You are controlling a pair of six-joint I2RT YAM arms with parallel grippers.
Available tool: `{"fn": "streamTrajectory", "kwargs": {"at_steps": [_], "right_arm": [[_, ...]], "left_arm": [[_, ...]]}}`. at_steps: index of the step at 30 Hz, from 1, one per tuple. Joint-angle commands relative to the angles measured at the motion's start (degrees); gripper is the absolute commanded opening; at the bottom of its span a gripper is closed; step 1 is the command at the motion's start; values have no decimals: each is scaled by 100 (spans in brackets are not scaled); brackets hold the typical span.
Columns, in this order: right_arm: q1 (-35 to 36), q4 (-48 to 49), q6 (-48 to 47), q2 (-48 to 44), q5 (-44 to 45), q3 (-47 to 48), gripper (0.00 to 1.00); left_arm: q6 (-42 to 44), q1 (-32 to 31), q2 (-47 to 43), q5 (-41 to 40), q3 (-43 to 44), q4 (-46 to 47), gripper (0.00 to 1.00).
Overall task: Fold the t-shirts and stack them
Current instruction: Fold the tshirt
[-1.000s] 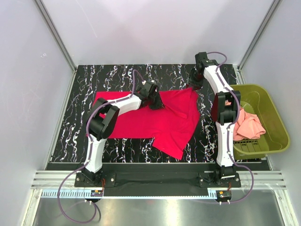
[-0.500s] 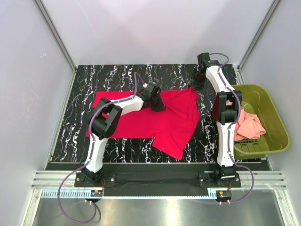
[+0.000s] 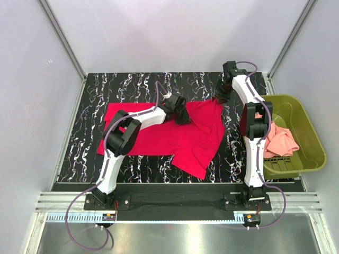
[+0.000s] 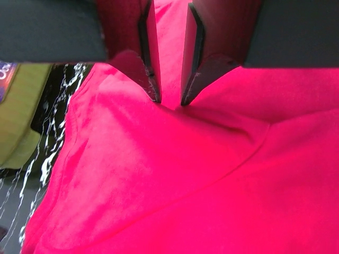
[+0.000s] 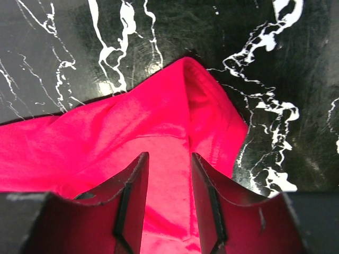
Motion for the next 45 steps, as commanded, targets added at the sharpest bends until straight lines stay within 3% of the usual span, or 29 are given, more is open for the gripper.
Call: {"fn": "streamTrajectory", "kwargs": {"at_steps": [1,10,18,23,33,38,45], "right_arm": [[-73,111,-139,-302,-97,-17,44],[-125,137,-201,-294,-150,-69,43],[-143,216,-200,-294,-220,-166,43],[-160,207,-209,-302,-246,-175,42],[-240,216,-218,-232,-238,-166,42],[-266,243,-227,-30,-369,71,45],[-266,470,-192,111,-607,142,48]], "left_arm": [[-131,3,148,-221,333,20,26],[-210,-5,281,-335,466,-402,24],[-175,-49,166,-704,501,-948,35],[-61,-49,351,-792,799,-1158,35],[106,-49,579,-775,1133,-1334,23],[168,-49,614,-757,1230,-1387,6],[361,-67,615,-801,1415,-1598,0]]}}
